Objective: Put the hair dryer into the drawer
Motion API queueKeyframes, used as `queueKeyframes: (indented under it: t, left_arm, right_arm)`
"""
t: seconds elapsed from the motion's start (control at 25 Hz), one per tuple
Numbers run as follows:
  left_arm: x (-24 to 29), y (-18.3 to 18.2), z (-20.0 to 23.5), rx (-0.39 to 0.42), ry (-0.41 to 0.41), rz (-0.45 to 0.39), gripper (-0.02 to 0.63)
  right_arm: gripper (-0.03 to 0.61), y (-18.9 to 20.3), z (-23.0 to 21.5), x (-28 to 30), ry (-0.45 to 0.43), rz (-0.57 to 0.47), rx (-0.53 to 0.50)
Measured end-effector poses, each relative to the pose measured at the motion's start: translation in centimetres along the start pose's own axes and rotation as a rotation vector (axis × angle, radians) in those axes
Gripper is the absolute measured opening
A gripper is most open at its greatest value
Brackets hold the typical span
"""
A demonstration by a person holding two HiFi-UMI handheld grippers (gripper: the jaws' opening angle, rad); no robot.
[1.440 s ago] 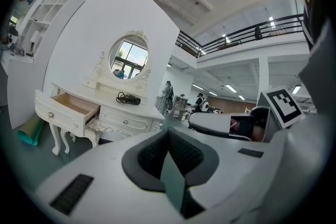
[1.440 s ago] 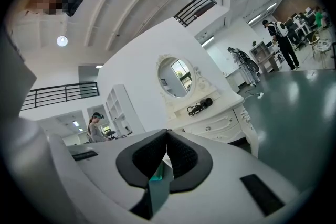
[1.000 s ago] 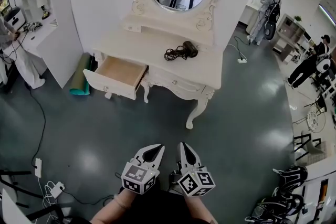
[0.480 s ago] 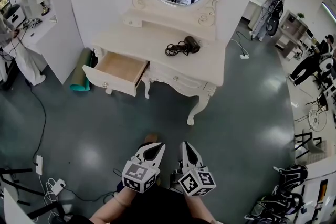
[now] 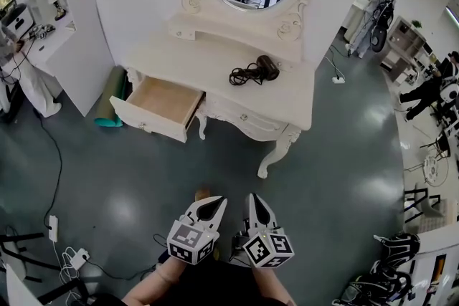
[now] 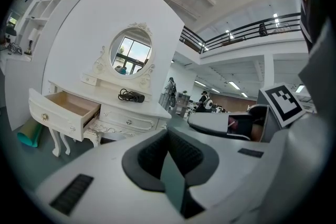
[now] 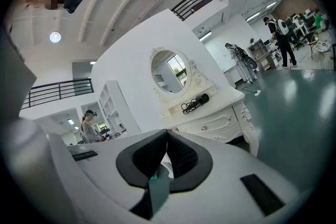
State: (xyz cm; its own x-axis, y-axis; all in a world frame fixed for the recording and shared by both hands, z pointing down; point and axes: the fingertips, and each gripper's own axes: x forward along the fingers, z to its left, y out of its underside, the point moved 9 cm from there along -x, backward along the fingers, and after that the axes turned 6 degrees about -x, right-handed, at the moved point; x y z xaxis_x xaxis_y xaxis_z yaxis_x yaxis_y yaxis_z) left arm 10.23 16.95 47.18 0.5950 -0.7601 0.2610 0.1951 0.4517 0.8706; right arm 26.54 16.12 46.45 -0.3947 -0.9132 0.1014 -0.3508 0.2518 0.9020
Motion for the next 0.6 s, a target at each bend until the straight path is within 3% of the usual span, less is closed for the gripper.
queueKeyframes:
  t: [0.6]
  left_arm:
    - [8.6, -7.7, 8.2, -0.028, -0.02, -0.012, 0.014]
  right_arm:
    - [0.026, -3.9, -3.0, 14.6, -0.005, 0.027, -0.023]
